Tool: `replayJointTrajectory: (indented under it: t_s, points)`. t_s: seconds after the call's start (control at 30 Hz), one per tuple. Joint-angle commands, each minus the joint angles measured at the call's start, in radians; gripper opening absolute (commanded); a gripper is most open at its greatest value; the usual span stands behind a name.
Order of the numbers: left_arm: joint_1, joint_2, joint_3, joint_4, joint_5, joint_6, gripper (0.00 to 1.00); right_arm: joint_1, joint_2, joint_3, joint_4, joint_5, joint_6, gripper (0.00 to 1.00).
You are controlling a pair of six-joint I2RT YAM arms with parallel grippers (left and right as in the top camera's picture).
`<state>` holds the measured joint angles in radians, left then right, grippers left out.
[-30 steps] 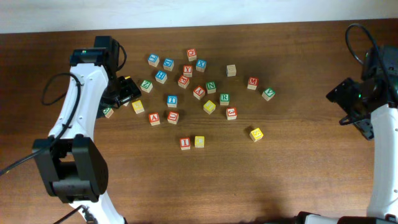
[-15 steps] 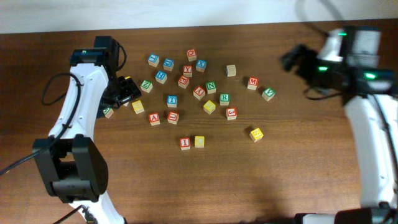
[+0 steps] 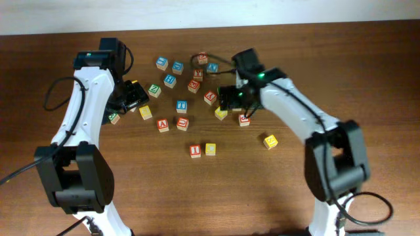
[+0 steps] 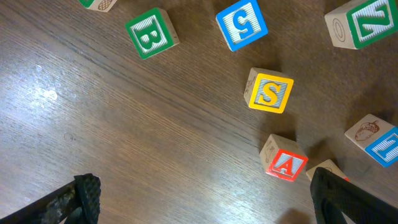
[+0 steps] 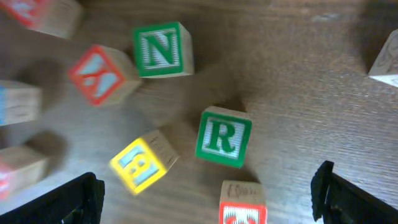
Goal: Spell out ICRA
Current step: 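Move the right gripper over the green R block, then close the right gripper on the green R block and lift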
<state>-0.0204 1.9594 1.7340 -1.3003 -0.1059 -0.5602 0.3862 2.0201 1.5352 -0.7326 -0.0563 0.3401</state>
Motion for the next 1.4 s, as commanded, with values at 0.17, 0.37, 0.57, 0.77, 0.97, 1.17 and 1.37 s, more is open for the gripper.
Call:
replayJointTrajectory:
  t_s: [0.17, 0.37, 0.57, 0.77, 0.97, 1.17, 1.37]
  points:
    - [0.002, -0.017, 0.016, -0.002, -0.012, 0.016, 0.99, 0.026, 0.067, 0.004, 0.061, 0.148, 0.039, 0.78]
    - [0.002, -0.017, 0.016, -0.002, -0.012, 0.016, 0.99, 0.026, 0.07, 0.004, 0.086, 0.147, 0.039, 0.78]
    - [0.002, -0.017, 0.016, -0.002, -0.011, 0.016, 0.99, 0.026, 0.081, 0.002, 0.094, 0.147, 0.039, 0.76]
    - [0.002, -0.017, 0.016, -0.002, -0.012, 0.016, 0.99, 0.026, 0.122, 0.002, 0.101, 0.148, 0.056, 0.67]
    - [0.002, -0.017, 0.016, -0.002, -0.012, 0.016, 0.99, 0.026, 0.126, 0.002, 0.109, 0.148, 0.058, 0.54]
    - [0.002, -0.017, 0.016, -0.002, -0.012, 0.016, 0.99, 0.026, 0.126, 0.001, 0.112, 0.148, 0.058, 0.45]
    - [0.002, -0.017, 0.016, -0.002, -0.012, 0.016, 0.99, 0.026, 0.13, 0.001, 0.105, 0.147, 0.058, 0.4]
